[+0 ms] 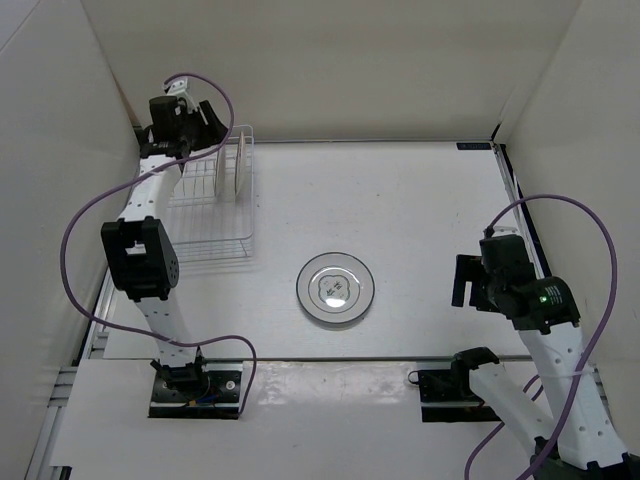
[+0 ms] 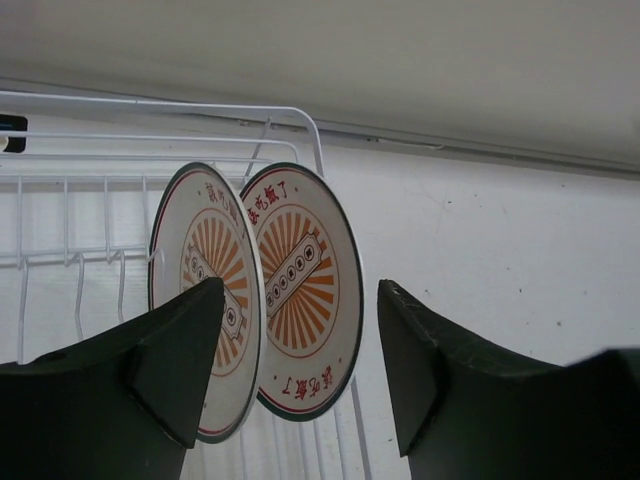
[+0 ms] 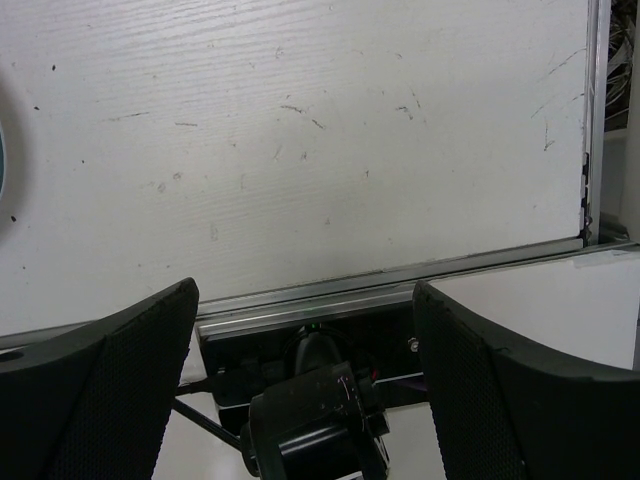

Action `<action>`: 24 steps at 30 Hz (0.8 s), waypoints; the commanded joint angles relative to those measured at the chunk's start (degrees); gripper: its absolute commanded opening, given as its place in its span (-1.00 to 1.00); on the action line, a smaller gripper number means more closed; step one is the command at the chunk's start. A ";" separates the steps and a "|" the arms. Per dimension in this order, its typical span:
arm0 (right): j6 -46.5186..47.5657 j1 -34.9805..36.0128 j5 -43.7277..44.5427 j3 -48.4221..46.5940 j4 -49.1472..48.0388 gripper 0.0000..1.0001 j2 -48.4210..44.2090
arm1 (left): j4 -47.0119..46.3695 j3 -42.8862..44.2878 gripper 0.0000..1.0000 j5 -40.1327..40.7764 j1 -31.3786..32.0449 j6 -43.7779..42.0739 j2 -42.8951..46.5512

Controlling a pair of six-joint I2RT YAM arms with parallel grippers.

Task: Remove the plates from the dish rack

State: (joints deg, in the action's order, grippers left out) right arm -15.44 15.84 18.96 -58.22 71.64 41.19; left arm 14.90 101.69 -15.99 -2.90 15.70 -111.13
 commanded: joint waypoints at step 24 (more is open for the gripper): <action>0.06 0.07 0.02 0.03 -1.24 0.79 1.44 | 5.23 -1.85 -0.59 -1.15 1.40 -9.20 -2.69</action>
State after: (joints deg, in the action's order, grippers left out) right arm -15.42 15.84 18.94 -58.22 71.64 42.48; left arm 19.46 98.30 -15.94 -1.83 7.90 -115.57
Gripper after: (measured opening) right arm 0.893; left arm 0.228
